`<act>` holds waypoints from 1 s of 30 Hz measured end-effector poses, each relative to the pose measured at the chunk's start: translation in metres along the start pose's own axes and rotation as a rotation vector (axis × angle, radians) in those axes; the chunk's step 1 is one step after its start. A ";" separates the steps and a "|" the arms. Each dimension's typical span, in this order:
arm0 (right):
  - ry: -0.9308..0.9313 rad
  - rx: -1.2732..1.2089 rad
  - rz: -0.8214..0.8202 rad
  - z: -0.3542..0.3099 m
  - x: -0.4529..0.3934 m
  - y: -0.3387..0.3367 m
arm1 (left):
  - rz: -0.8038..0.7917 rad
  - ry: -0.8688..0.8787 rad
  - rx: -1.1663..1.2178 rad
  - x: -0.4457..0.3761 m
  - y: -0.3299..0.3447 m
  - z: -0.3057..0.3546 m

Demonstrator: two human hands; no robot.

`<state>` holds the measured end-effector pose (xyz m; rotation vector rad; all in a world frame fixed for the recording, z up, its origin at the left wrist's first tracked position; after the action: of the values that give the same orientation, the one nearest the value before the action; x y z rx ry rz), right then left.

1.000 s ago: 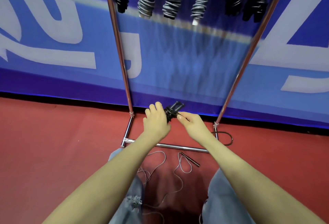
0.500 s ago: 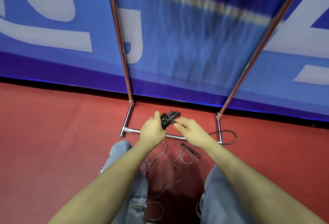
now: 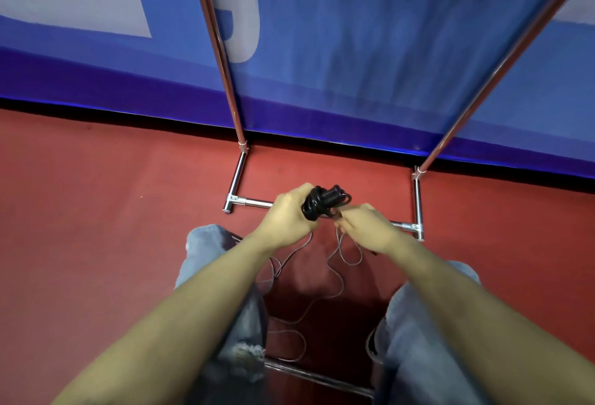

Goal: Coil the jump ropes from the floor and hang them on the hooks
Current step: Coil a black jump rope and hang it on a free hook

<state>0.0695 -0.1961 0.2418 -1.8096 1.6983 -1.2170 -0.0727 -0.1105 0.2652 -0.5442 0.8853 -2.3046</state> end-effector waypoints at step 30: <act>-0.019 -0.233 0.446 -0.026 -0.006 -0.002 | 0.057 -0.281 -0.178 -0.005 0.025 -0.011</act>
<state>0.0515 -0.1827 0.2557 -1.4334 2.1548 -0.8402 -0.0653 -0.1165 0.2392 -0.8835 0.9567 -2.0454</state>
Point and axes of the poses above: each hand's wrist, its own x-axis away from the middle knuckle, its own y-axis out of the palm, z = x × y, the point moved 2 cm from there along -x, towards the middle knuckle, and after that the axes turned 11 degrees about -x, right-handed, at the moved point
